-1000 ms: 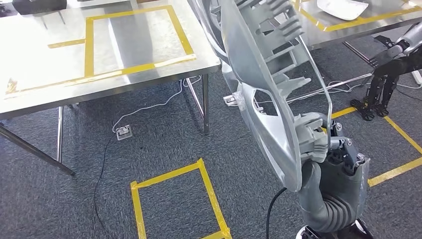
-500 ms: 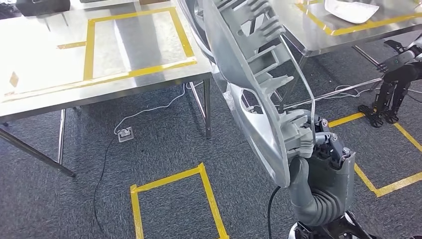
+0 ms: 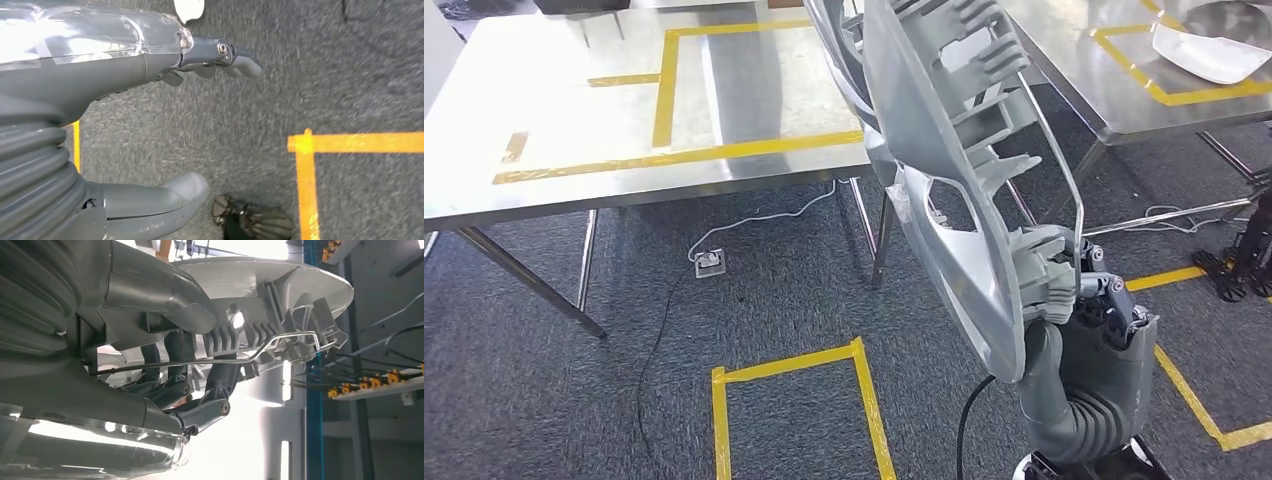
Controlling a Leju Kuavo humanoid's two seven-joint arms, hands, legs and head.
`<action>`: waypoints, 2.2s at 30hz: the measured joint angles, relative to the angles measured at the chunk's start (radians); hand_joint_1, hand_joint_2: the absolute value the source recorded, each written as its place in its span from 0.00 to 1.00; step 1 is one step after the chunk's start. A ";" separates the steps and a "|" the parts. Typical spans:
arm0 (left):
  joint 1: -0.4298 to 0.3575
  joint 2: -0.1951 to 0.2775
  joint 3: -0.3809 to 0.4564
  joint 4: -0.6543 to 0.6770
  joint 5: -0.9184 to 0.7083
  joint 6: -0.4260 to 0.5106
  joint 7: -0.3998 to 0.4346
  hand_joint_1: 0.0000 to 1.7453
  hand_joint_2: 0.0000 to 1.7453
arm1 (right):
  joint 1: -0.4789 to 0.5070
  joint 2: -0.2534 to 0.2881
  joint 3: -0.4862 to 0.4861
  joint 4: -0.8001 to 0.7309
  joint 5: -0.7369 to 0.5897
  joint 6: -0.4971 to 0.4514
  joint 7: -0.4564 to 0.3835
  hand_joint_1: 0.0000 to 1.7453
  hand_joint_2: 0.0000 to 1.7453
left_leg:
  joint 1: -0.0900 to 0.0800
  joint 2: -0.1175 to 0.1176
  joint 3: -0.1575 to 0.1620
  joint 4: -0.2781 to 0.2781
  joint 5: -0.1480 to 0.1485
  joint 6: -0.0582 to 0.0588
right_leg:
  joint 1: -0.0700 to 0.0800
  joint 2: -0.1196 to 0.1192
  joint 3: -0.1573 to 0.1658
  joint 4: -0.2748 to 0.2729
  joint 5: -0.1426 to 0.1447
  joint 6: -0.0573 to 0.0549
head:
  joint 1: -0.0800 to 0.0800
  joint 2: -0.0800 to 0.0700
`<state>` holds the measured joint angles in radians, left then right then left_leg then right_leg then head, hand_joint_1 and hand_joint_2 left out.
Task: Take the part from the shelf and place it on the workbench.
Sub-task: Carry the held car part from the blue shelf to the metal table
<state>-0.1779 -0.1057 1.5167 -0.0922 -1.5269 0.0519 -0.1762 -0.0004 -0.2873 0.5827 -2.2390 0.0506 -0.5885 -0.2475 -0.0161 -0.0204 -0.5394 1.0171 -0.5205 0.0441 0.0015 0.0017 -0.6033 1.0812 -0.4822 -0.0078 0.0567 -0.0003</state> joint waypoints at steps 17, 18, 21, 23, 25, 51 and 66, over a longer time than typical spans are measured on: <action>0.002 0.003 0.000 0.001 -0.006 0.004 0.002 0.00 1.00 | -0.001 0.006 0.000 0.000 -0.002 -0.001 -0.005 1.00 1.00 | 0.049 0.039 -0.071 0.031 0.039 -0.086 | -0.037 -0.011 0.117 -0.097 -0.062 0.046 | -0.038 0.000; 0.001 0.002 0.000 0.001 -0.007 0.004 0.002 0.00 1.00 | -0.002 0.006 0.000 0.000 -0.002 0.000 -0.005 1.00 1.00 | 0.046 0.038 -0.070 0.030 0.033 -0.073 | -0.037 -0.012 0.121 -0.098 -0.065 0.052 | -0.038 0.000; 0.001 0.004 0.000 0.001 -0.009 0.005 0.002 0.00 1.00 | -0.002 0.006 0.000 0.000 -0.002 0.000 -0.006 1.00 1.00 | 0.043 0.034 -0.064 0.031 0.023 -0.045 | -0.041 -0.013 0.118 -0.073 -0.088 0.061 | -0.022 0.000; 0.001 0.004 0.000 0.000 -0.009 0.005 0.002 0.00 1.00 | -0.002 0.006 0.000 0.000 -0.002 0.001 -0.006 1.00 1.00 | 0.039 0.032 -0.055 0.030 0.017 -0.032 | -0.038 -0.012 0.063 0.036 -0.138 0.061 | -0.007 0.000; 0.001 0.004 0.000 0.000 -0.010 0.005 0.002 0.00 1.00 | -0.002 0.007 0.000 0.000 -0.002 0.002 -0.007 1.00 1.00 | 0.030 0.032 -0.047 0.030 0.009 -0.022 | -0.031 -0.011 -0.022 0.176 -0.181 0.054 | 0.007 0.000; 0.001 0.009 0.000 0.002 -0.013 0.005 0.003 0.00 1.00 | 0.001 0.015 0.000 0.003 -0.009 -0.002 -0.012 1.00 1.00 | 0.046 0.034 -0.073 0.050 0.014 -0.066 | -0.027 -0.008 0.104 -0.075 -0.070 0.039 | -0.024 0.000; -0.002 0.002 0.000 0.003 -0.019 0.005 0.004 0.00 1.00 | 0.007 0.015 -0.002 0.003 -0.010 -0.005 -0.017 1.00 1.00 | 0.028 0.021 -0.019 0.031 -0.027 -0.035 | 0.013 -0.001 0.002 -0.025 -0.003 -0.041 | 0.029 0.000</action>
<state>-0.1796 -0.1036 1.5171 -0.0896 -1.5463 0.0572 -0.1719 0.0063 -0.2727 0.5810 -2.2362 0.0402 -0.5938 -0.2642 0.0122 0.0003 -0.5587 1.0484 -0.5479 0.0088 0.0146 0.0007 -0.6016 1.0564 -0.4854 -0.0489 0.0860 -0.0001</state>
